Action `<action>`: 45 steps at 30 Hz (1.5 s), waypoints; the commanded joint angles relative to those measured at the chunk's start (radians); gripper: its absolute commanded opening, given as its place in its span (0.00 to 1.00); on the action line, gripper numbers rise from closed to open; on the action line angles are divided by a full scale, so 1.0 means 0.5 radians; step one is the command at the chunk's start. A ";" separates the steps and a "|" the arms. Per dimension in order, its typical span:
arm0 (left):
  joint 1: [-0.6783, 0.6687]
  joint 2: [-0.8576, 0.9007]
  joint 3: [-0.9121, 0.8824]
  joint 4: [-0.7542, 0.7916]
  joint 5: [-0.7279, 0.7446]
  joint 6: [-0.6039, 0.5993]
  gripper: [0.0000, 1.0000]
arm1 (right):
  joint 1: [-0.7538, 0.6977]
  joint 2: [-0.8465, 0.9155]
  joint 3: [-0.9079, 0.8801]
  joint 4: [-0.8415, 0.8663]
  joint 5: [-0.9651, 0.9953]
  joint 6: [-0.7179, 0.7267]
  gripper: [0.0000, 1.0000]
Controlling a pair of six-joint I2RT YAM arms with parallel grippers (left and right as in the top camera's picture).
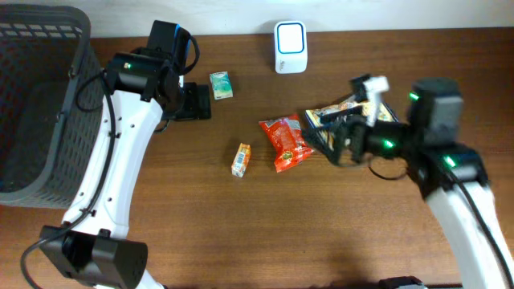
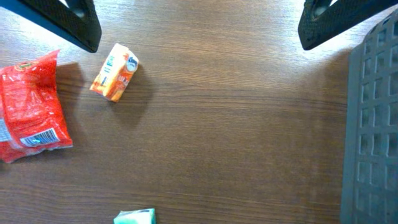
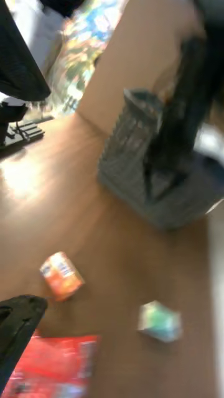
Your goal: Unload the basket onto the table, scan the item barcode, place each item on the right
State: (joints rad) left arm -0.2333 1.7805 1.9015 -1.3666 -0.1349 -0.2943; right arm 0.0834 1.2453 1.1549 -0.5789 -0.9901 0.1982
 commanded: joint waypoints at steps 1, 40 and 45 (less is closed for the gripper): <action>0.001 0.054 -0.012 -0.014 0.024 -0.014 0.94 | 0.191 0.311 0.027 -0.124 0.558 0.259 0.95; 0.001 0.276 -0.252 0.124 0.267 0.001 0.83 | 0.516 0.999 0.026 0.059 1.510 0.489 0.70; -0.005 0.276 -0.437 0.253 0.397 0.001 0.84 | 0.516 1.001 0.026 0.062 1.514 0.490 0.87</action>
State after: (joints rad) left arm -0.2333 1.9049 1.7325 -1.2587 0.0128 -0.2989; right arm 0.3401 1.7424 1.1557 -0.5484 -0.2291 0.4435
